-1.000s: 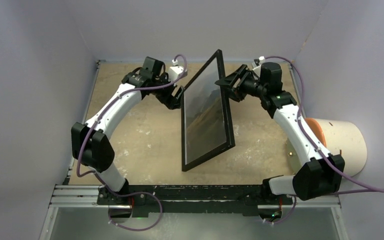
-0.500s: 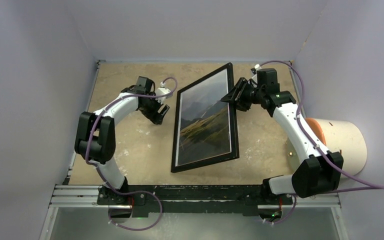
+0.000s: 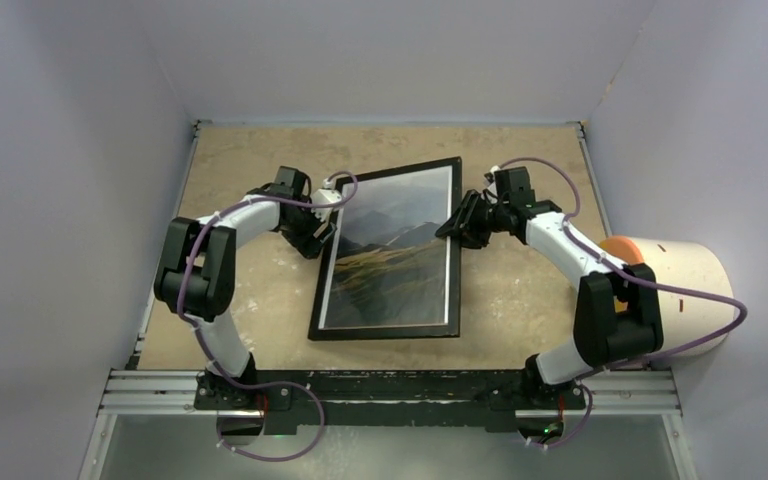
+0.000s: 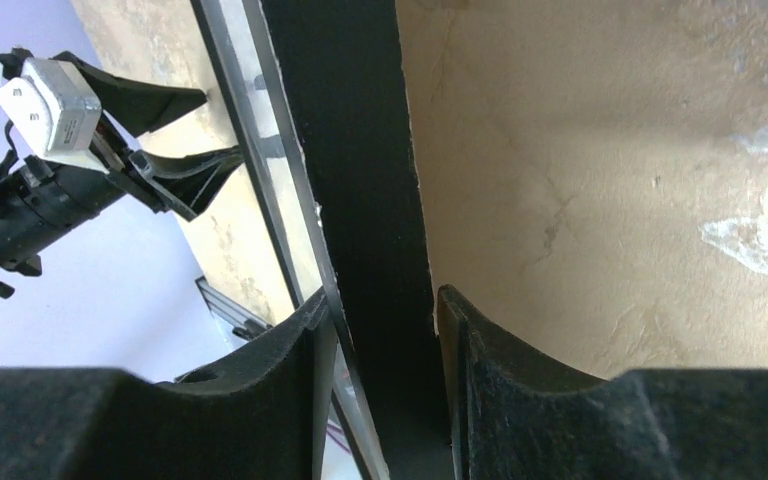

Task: Put the photo into the frame
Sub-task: Turn over the photo frame at the center of the board.

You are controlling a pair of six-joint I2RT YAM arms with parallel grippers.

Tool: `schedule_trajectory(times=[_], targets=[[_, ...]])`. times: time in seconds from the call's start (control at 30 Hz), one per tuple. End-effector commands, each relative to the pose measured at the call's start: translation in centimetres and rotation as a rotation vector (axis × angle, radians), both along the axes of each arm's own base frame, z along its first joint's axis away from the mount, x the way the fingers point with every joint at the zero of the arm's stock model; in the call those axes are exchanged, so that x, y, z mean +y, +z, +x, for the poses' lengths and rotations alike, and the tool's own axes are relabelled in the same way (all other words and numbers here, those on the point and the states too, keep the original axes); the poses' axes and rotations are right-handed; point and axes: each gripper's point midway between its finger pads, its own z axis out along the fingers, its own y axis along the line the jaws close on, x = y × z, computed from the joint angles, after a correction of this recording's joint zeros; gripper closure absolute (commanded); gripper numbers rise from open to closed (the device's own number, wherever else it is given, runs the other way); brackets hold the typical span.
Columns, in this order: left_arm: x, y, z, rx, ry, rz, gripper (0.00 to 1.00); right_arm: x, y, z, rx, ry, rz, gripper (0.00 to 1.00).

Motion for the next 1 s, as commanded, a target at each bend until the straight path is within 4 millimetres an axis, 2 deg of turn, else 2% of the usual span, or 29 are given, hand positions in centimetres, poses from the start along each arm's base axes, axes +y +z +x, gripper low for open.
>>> schedule_trajectory(times=[0.0,0.2,0.43,0.6,0.73,0.8,0.9,0.97], targets=[[1.1,-0.9,-0.1,-0.017,-0.014,0.043,0.27,1.5,1.8,1.8,-0.101,0.028,0.082,0.57],[1.3,-1.0,-1.4,0.001,-0.023,0.042,0.27,1.2,-2.2,2.7,-0.046,0.024,0.031,0.52],[2.9,-0.5,-1.5,-0.011,0.005,0.089,0.27,0.3,-6.4,3.2,-0.017,-0.003,-0.045,0.39],[2.7,-0.6,-1.8,0.006,0.010,0.079,0.28,-0.1,-7.8,3.4,0.007,-0.004,-0.078,0.32],[2.1,-0.4,-2.1,0.017,0.005,0.047,0.28,-1.1,-8.3,3.9,0.007,-0.017,-0.161,0.29],[2.1,-0.4,-2.0,0.016,0.006,0.044,0.28,-2.1,-8.3,4.2,-0.001,-0.023,-0.226,0.21],[2.1,0.0,-1.7,0.010,0.011,0.043,0.26,-3.5,-8.5,4.2,0.004,-0.032,-0.318,0.02],[2.0,0.3,-1.5,0.003,0.016,0.035,0.25,-4.3,-8.5,4.1,0.006,-0.032,-0.367,0.01]])
